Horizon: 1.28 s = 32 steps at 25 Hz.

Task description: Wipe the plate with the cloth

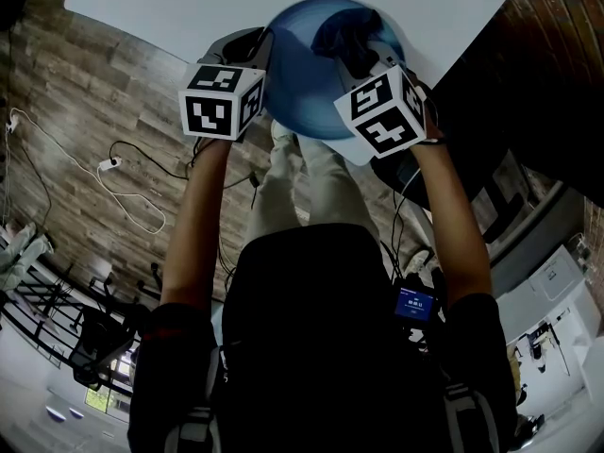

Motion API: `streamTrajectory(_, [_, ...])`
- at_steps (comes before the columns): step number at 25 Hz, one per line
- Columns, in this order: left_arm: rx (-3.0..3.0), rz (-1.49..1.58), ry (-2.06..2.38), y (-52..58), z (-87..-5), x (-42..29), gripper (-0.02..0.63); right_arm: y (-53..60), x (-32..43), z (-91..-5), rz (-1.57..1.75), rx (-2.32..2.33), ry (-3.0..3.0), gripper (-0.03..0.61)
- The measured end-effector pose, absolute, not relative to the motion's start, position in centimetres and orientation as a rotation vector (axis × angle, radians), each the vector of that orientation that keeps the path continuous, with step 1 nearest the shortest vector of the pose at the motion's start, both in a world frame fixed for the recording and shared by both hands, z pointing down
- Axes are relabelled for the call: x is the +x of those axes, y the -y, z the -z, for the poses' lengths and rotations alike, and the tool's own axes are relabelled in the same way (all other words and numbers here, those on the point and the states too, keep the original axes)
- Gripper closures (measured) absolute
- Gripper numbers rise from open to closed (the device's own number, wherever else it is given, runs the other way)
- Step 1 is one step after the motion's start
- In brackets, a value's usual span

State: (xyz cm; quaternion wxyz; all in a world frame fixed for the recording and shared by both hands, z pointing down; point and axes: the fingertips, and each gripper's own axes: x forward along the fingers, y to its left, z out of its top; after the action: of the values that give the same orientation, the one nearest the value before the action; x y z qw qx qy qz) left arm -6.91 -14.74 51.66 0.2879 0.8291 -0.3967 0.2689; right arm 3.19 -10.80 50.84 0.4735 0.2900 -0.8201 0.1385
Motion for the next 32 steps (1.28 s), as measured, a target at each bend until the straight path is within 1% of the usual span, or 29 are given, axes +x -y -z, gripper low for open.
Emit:
streamTrajectory(13, [2.210,-0.718,1.072,14.8,-51.8,-6.9,0.581,8.3,5.4,-51.0,-0.372,0.707,1.968,0.537])
streamTrajectory(32, [2.206,-0.710,1.094,14.7,-51.7,-6.8,0.581,4.3,5.0,-51.3,-0.443,0.602,1.895,0.537])
